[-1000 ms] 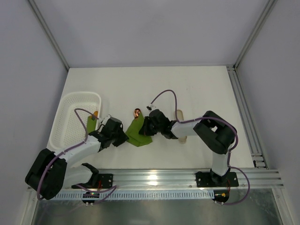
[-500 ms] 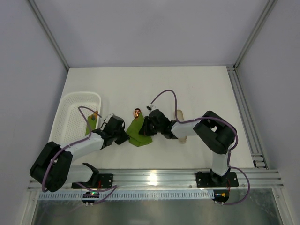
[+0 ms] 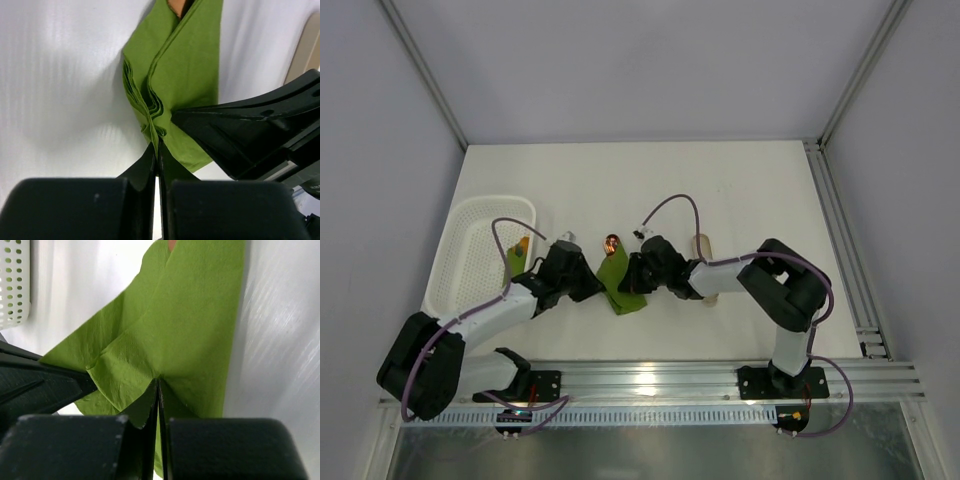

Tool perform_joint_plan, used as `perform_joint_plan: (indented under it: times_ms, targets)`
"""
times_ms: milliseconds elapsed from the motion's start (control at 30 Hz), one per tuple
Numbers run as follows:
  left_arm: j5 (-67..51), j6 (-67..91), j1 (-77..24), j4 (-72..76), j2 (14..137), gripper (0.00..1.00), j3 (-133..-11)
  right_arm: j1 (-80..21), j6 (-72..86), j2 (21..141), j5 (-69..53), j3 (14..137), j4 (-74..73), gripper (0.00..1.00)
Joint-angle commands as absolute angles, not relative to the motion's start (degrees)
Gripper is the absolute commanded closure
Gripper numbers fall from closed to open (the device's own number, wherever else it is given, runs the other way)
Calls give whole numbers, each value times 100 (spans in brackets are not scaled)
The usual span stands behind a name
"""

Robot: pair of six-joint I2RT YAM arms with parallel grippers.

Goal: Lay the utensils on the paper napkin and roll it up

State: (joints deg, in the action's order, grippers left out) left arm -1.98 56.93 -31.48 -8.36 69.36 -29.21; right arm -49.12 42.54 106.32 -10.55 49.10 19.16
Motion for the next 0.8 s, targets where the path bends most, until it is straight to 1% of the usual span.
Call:
perform_joint_plan:
  times_ms: [0,100,333,767]
  targets:
    - [-588,5414,-3146,-484,6925,100,-3199,-4992,4122,10292,-1178,4799,1793,96]
    - [-878,5388,-3146,-116,7022,100,-3199,-5001,4131,10353,-1187,4808,1775,96]
    - [-1160,5177,-3366,-35,7434,100,-3637,-5027,4192,10424,-1169,4755,1863,96]
    - [-1239,5256,-3437,211,7972,100,-3753,-5062,4342,9598,-1134,4009,2039,96]
